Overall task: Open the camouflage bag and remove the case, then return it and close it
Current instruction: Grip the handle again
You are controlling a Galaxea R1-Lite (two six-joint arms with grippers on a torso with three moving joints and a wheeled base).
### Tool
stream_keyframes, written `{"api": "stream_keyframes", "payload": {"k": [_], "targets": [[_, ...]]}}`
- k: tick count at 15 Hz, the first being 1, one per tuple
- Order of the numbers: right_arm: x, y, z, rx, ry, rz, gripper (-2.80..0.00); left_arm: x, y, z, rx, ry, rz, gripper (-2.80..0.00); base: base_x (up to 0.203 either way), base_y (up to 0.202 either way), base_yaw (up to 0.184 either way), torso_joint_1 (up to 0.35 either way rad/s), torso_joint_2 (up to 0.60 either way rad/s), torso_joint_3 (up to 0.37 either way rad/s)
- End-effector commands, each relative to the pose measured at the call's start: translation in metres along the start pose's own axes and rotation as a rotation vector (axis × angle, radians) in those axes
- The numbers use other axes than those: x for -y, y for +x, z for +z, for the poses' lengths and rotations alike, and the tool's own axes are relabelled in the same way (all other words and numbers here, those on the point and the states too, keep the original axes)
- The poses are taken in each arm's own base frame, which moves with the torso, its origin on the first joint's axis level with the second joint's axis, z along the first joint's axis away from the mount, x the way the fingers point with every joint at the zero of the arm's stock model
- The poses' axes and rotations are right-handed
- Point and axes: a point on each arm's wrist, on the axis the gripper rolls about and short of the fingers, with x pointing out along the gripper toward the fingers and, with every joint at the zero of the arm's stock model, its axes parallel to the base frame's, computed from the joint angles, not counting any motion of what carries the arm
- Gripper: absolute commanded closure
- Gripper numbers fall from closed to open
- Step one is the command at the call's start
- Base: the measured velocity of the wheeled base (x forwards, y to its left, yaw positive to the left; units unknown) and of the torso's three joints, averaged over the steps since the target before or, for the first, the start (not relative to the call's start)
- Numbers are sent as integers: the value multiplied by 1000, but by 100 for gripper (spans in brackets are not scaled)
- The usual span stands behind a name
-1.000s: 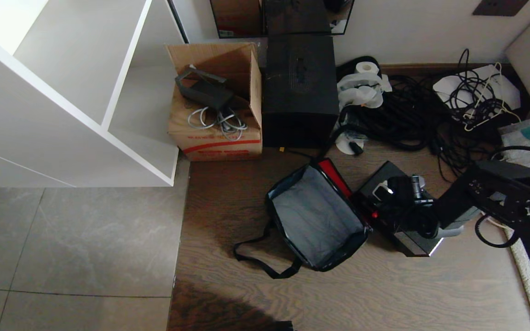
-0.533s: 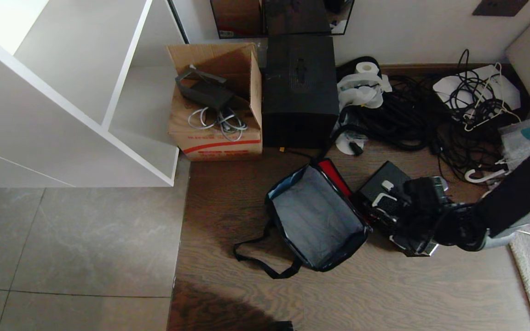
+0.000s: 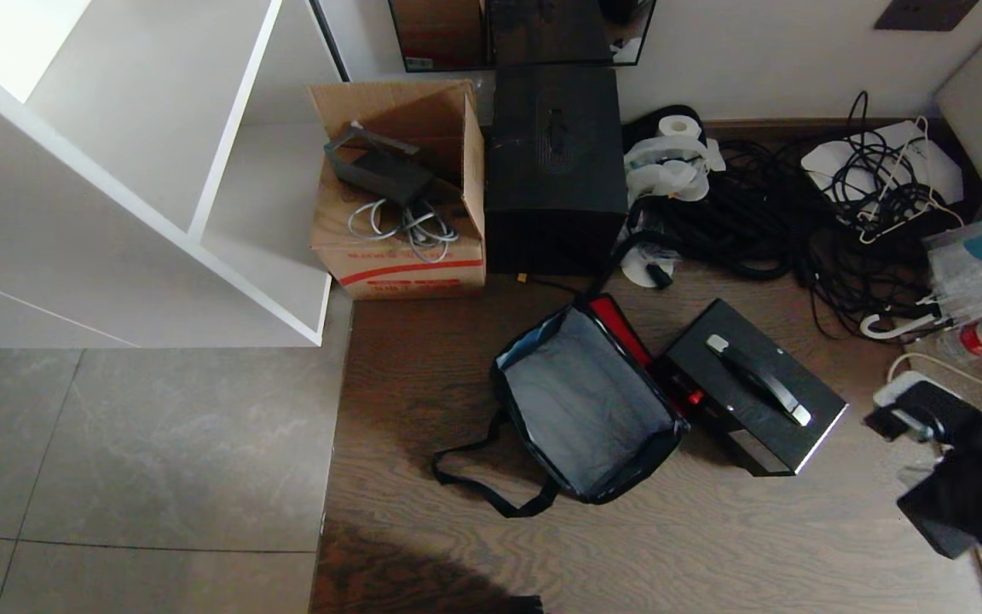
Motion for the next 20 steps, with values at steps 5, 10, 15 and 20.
{"api": "stream_keyframes", "payload": {"k": [5, 10, 15, 20], "targets": [[-1, -76, -60, 25, 299, -272, 0, 0, 0, 0, -1, 0, 0, 0, 0, 0, 0, 0, 0, 0], [-15, -90, -90, 23, 305, -252, 0, 0, 0, 0, 1, 0, 0, 0, 0, 0, 0, 0, 0, 0], [-41, -95, -125, 212, 345, -18, 0, 0, 0, 0, 1, 0, 0, 0, 0, 0, 0, 0, 0, 0], [-55, -97, -141, 392, 431, 83, 0, 0, 0, 0, 1, 0, 0, 0, 0, 0, 0, 0, 0, 0]]}}
